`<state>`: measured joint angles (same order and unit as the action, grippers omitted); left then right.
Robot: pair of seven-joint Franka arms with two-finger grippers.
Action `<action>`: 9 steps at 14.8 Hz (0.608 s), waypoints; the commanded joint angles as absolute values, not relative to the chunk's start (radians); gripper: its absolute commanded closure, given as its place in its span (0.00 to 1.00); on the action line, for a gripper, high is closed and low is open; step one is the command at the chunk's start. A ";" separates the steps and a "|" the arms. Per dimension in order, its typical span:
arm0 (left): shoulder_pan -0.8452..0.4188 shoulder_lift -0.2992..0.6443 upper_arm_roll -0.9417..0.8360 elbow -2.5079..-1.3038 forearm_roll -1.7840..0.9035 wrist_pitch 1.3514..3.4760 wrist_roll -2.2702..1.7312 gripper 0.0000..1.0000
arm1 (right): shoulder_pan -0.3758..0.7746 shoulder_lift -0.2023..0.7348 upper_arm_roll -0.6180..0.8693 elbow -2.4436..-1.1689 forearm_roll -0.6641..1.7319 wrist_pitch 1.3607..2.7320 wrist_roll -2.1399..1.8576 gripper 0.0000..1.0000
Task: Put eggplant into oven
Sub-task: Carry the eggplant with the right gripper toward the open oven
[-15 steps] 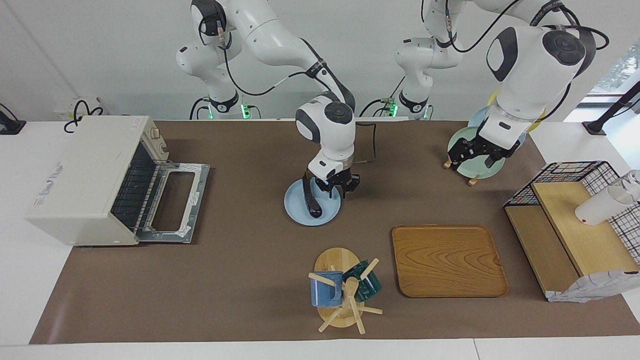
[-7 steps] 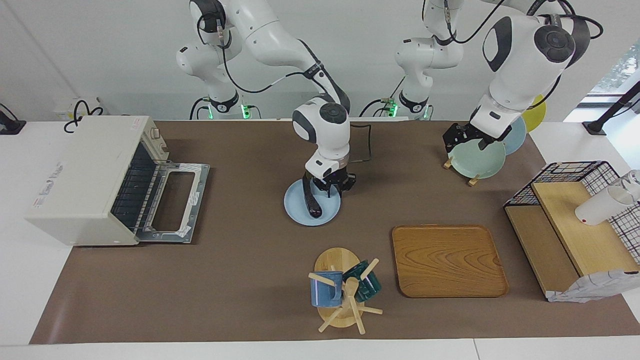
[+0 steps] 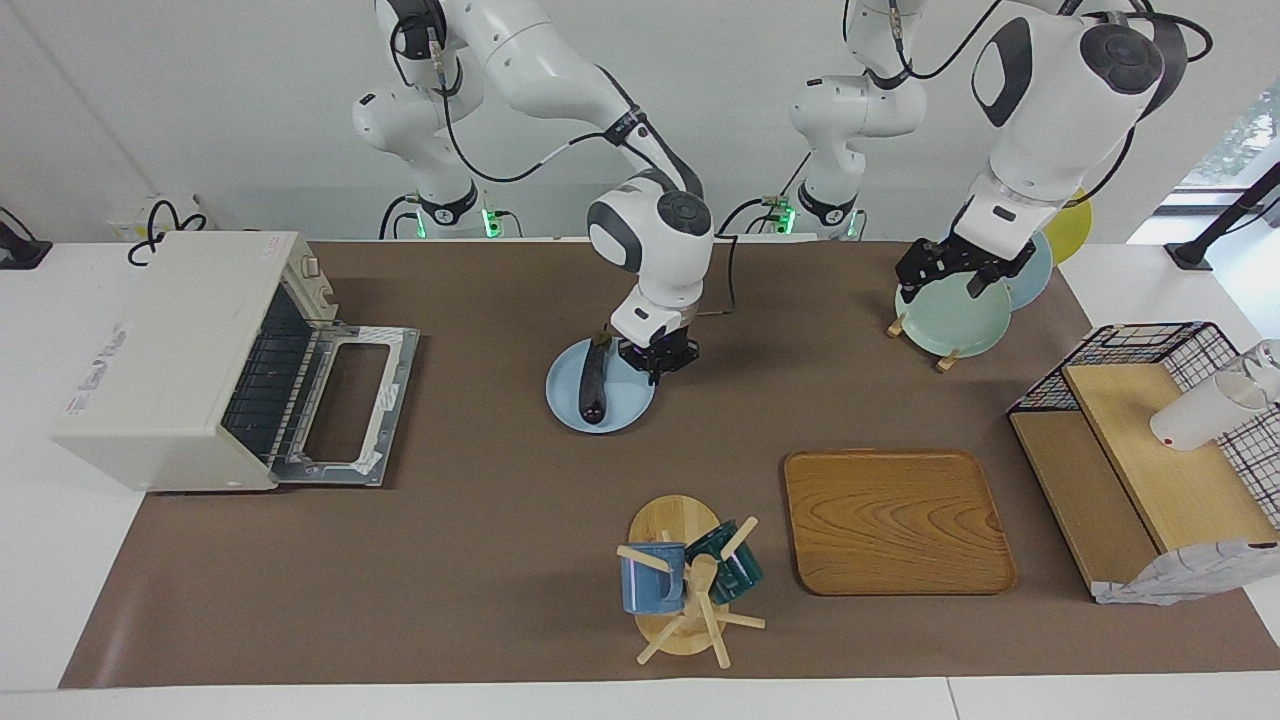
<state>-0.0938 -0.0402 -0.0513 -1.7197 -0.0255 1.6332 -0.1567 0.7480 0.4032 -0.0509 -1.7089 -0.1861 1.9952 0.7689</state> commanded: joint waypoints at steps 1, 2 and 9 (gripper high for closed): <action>-0.078 -0.049 -0.061 -1.720 -0.021 1.635 -0.135 0.00 | 0.663 0.303 -0.055 -1.768 -0.225 1.881 0.730 1.00; -0.078 -0.051 -0.061 -1.717 -0.021 1.634 -0.135 0.00 | 0.622 0.241 -0.054 -1.814 -0.236 1.872 0.695 1.00; -0.083 -0.064 -0.060 -1.724 -0.021 1.620 -0.133 0.00 | 0.197 -0.018 -0.052 -2.071 -0.261 1.884 0.186 1.00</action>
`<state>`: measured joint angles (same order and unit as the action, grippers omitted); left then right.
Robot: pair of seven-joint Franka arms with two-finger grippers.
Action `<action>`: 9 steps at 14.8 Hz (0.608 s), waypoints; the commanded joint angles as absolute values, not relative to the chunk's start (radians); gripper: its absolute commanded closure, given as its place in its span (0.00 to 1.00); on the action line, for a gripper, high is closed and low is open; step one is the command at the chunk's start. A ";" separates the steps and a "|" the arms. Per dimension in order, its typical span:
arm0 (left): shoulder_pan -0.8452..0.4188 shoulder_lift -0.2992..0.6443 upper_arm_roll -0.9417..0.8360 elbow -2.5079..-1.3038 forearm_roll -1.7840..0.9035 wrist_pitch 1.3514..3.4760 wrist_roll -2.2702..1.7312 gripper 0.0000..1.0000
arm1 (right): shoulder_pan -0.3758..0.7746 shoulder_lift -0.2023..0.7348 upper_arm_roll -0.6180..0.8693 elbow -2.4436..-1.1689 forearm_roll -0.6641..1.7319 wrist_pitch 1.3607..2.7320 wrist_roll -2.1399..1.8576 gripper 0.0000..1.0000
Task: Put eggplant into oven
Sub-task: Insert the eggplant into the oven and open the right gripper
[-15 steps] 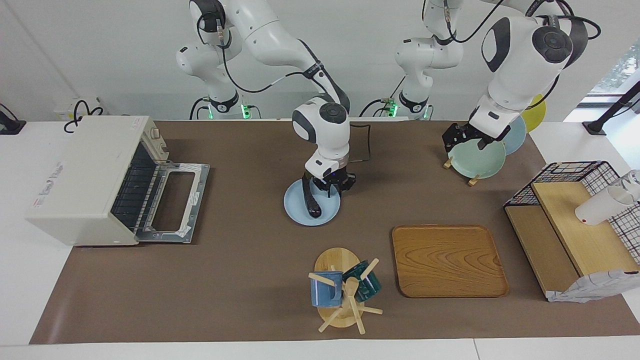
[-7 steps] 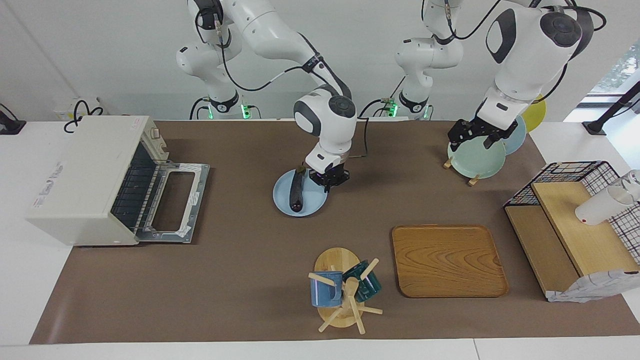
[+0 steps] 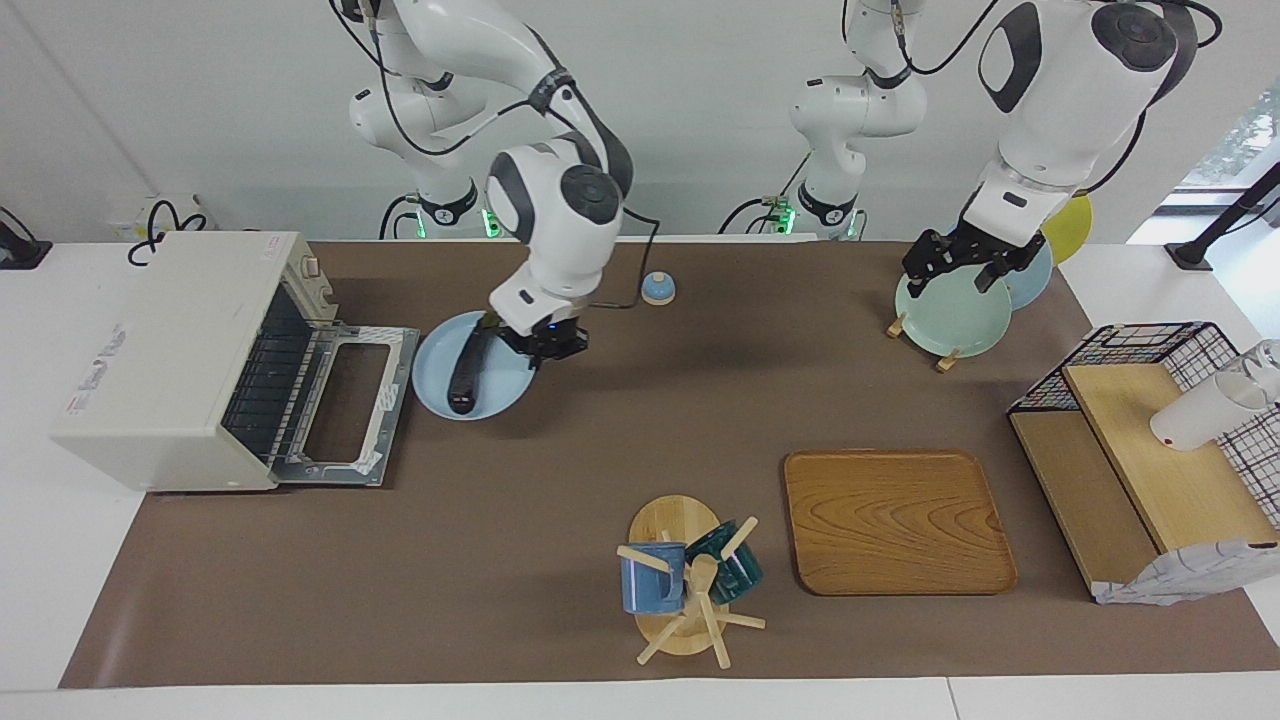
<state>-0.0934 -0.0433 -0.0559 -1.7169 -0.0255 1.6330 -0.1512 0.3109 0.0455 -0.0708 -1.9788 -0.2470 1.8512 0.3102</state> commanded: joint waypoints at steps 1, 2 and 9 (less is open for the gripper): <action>-0.081 -0.066 -0.060 -1.724 -0.021 1.617 -0.133 0.00 | 0.157 -0.031 -0.052 -2.103 -0.261 1.902 0.148 1.00; -0.080 -0.067 -0.061 -1.727 -0.020 1.614 -0.132 0.00 | 0.112 -0.040 -0.052 -2.132 -0.261 1.934 0.115 1.00; -0.064 -0.072 -0.071 -1.732 -0.021 1.614 -0.135 0.00 | -0.017 -0.067 -0.051 -2.261 -0.247 2.134 -0.032 1.00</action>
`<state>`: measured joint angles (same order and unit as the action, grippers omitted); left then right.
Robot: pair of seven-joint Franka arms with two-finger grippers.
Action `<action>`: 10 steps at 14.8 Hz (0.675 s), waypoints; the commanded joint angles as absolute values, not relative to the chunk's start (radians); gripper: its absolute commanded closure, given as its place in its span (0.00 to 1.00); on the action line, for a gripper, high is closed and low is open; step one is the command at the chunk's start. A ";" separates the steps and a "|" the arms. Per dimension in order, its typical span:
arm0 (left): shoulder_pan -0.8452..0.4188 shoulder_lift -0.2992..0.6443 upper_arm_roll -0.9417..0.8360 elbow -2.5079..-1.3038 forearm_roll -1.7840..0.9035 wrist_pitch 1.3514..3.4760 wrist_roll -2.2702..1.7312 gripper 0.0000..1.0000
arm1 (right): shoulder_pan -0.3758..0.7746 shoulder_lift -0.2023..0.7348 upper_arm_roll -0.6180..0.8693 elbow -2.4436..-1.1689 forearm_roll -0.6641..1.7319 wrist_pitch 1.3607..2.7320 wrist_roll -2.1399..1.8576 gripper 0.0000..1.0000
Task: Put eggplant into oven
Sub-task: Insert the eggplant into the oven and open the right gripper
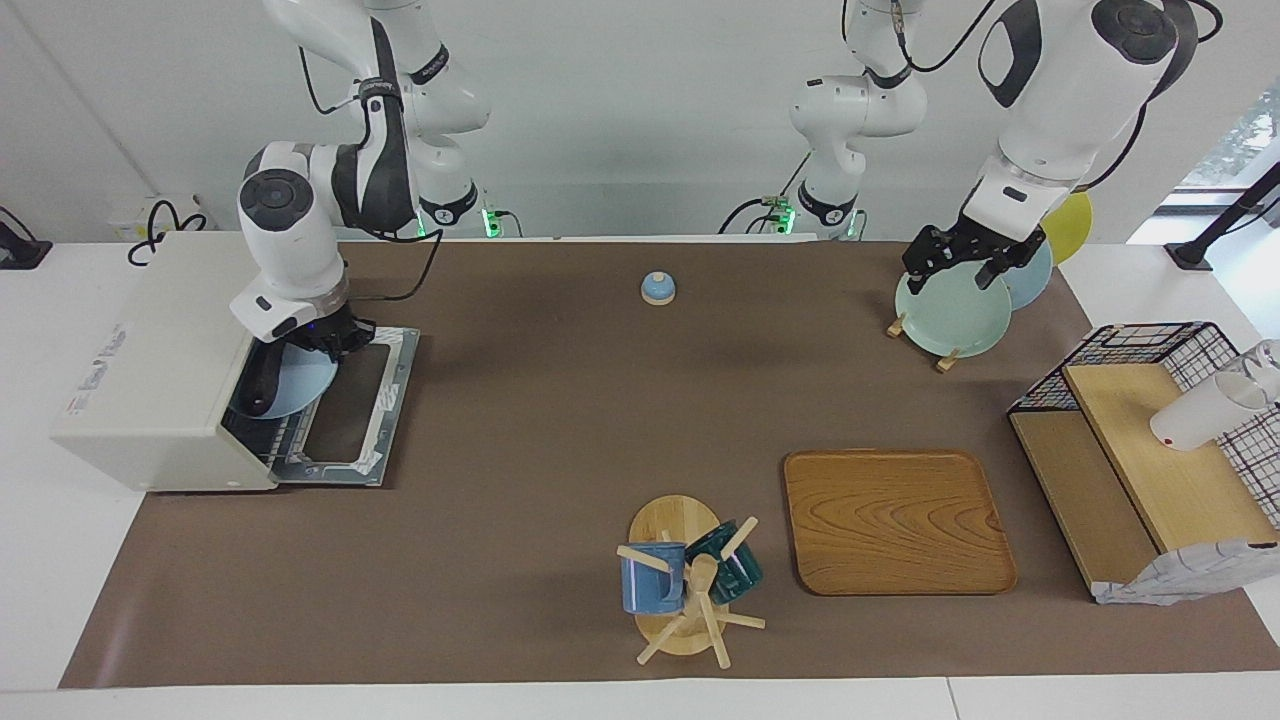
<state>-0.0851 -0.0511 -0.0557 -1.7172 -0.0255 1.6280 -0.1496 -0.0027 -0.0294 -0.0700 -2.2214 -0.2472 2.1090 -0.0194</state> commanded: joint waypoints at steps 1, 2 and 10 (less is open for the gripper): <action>-0.064 -0.072 -0.075 -1.732 -0.021 1.614 -0.135 0.00 | -0.017 -0.067 -0.051 -2.261 -0.245 2.135 -0.032 1.00; -0.064 -0.072 -0.075 -1.732 -0.021 1.614 -0.135 0.00 | -0.017 -0.067 -0.051 -2.261 -0.245 2.134 -0.034 0.90; -0.063 -0.072 -0.075 -1.723 -0.021 1.589 -0.133 0.00 | 0.066 -0.028 -0.044 -2.152 -0.112 2.074 -0.026 1.00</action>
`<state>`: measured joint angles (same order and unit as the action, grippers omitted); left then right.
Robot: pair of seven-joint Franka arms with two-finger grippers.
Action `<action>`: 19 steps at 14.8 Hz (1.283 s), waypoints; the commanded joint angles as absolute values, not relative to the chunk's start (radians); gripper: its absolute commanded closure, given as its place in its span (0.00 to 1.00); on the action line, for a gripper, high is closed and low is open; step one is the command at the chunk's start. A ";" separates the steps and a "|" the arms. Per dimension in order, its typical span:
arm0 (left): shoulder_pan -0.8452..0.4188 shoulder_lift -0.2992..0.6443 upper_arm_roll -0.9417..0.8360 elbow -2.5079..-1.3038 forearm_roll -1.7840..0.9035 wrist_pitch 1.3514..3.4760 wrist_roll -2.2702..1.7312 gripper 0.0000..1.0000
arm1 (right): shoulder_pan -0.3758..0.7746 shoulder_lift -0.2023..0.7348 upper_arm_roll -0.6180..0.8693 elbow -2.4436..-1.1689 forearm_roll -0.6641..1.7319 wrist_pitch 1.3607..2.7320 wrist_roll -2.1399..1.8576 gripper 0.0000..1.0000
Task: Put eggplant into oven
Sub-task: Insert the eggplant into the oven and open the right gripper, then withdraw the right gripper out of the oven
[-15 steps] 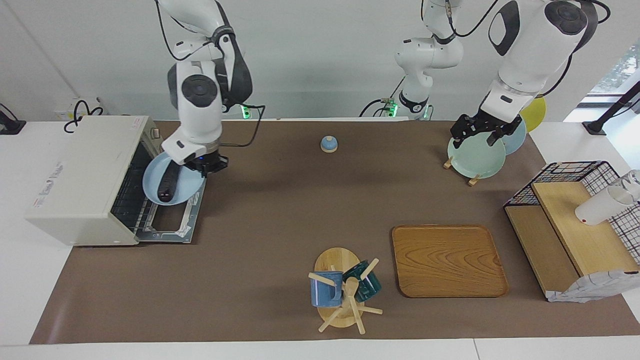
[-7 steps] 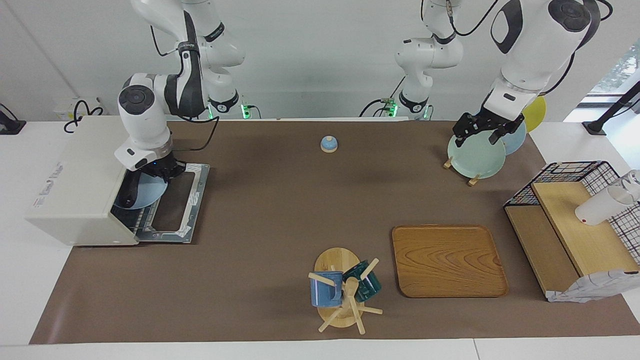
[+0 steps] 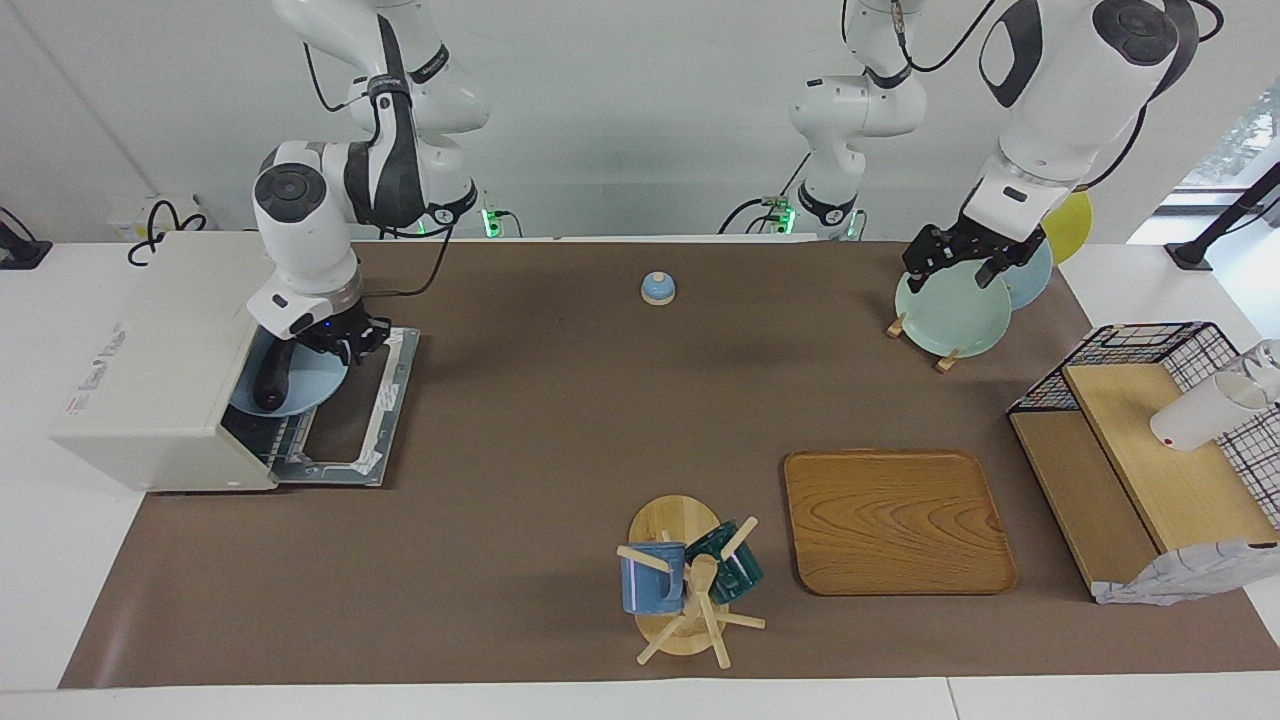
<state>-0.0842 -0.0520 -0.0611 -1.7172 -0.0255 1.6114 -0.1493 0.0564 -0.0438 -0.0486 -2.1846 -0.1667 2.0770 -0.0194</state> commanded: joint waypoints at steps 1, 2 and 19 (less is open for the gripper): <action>-0.063 -0.072 -0.075 -1.723 -0.021 1.588 -0.133 0.00 | 0.086 -0.025 -0.046 -2.157 -0.088 2.113 -0.018 1.00; -0.064 -0.072 -0.075 -1.723 -0.021 1.585 -0.133 0.00 | 0.107 0.006 -0.046 -2.161 -0.078 2.156 0.023 1.00; -0.071 -0.078 -0.074 -1.729 -0.023 1.575 -0.144 0.00 | 0.098 0.146 -0.049 -2.221 -0.106 2.293 0.117 1.00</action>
